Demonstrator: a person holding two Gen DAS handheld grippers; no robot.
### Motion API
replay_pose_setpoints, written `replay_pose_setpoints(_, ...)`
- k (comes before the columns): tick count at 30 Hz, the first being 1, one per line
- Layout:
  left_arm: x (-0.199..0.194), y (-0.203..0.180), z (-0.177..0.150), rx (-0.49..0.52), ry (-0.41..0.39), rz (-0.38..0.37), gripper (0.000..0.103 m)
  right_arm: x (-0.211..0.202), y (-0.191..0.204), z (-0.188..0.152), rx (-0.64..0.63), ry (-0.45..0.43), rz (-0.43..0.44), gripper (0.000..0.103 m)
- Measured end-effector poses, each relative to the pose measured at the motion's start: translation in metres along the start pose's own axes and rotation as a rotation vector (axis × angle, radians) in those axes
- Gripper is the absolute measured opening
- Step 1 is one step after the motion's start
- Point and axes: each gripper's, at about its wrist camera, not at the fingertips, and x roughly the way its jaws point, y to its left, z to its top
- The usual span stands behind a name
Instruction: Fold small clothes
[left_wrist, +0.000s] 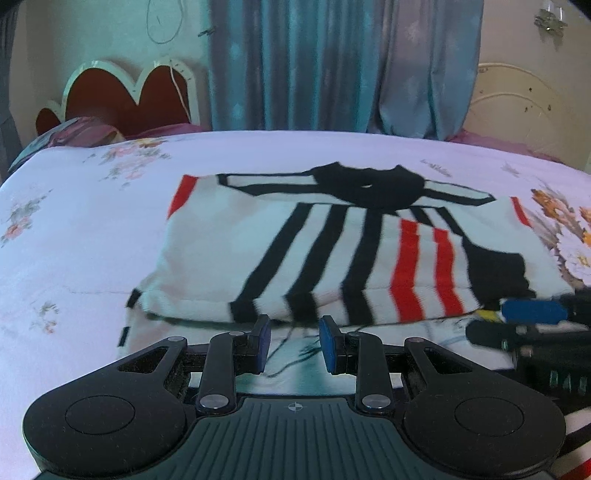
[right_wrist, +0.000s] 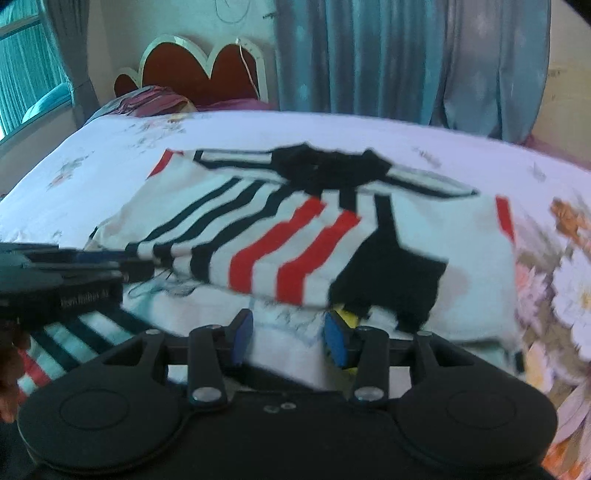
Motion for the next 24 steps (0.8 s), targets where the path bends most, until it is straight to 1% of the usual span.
replay_pose_setpoints(1, 0.0, -0.002, 0.001, -0.007, -0.003, -0.003, 0.029, -0.001, -0.006, 0.003, 0.009, -0.005, -0.007, 0.043)
replay_pose_setpoints(3, 0.002, -0.004, 0.001, -0.017, -0.001, -0.006, 0.029, -0.002, -0.023, 0.007, 0.042, -0.008, -0.032, 0.047)
replay_pose_setpoints(6, 0.006, -0.008, -0.004, -0.024, 0.007, -0.004, 0.029, -0.002, -0.052, 0.01, 0.106, -0.022, -0.076, 0.049)
replay_pose_setpoints(9, 0.011, -0.009, -0.008, -0.027, 0.016, 0.005, 0.029, 0.007, -0.081, 0.016, 0.185, -0.018, -0.098, 0.049)
replay_pose_setpoints(11, 0.012, -0.009, -0.009, -0.035, 0.015, 0.011, 0.029, 0.019, -0.093, 0.019, 0.217, 0.004, -0.101, 0.049)
replay_pose_setpoints(13, 0.013, -0.009, -0.007, -0.04, 0.009, 0.017, 0.029, 0.034, -0.098, 0.018, 0.235, 0.042, -0.082, 0.047)
replay_pose_setpoints(14, 0.013, -0.009, -0.005, -0.041, -0.004, 0.019, 0.029, 0.037, -0.098, 0.018, 0.23, 0.042, -0.075, 0.038)
replay_pose_setpoints(15, 0.012, -0.009, -0.003, -0.037, -0.018, 0.023, 0.029, 0.038, -0.094, 0.018, 0.209, 0.03, -0.067, 0.019)
replay_pose_setpoints(17, 0.012, -0.007, 0.005, -0.032, -0.057, 0.042, 0.029, 0.038, -0.09, 0.018, 0.194, 0.021, -0.049, 0.006)
replay_pose_setpoints(18, 0.014, -0.005, 0.009, -0.03, -0.072, 0.051, 0.029, 0.038, -0.089, 0.02, 0.186, 0.016, -0.039, 0.006)
replay_pose_setpoints(20, 0.021, 0.0, 0.019, -0.031, -0.079, 0.077, 0.029, 0.034, -0.085, 0.024, 0.156, -0.011, -0.05, 0.005)
replay_pose_setpoints(22, 0.029, 0.007, 0.027, -0.044, -0.086, 0.106, 0.029, 0.023, -0.079, 0.031, 0.102, -0.083, -0.072, 0.005)
replay_pose_setpoints(24, 0.039, 0.015, 0.03, -0.057, -0.08, 0.136, 0.029, 0.014, -0.073, 0.037, 0.024, -0.155, -0.112, 0.005)
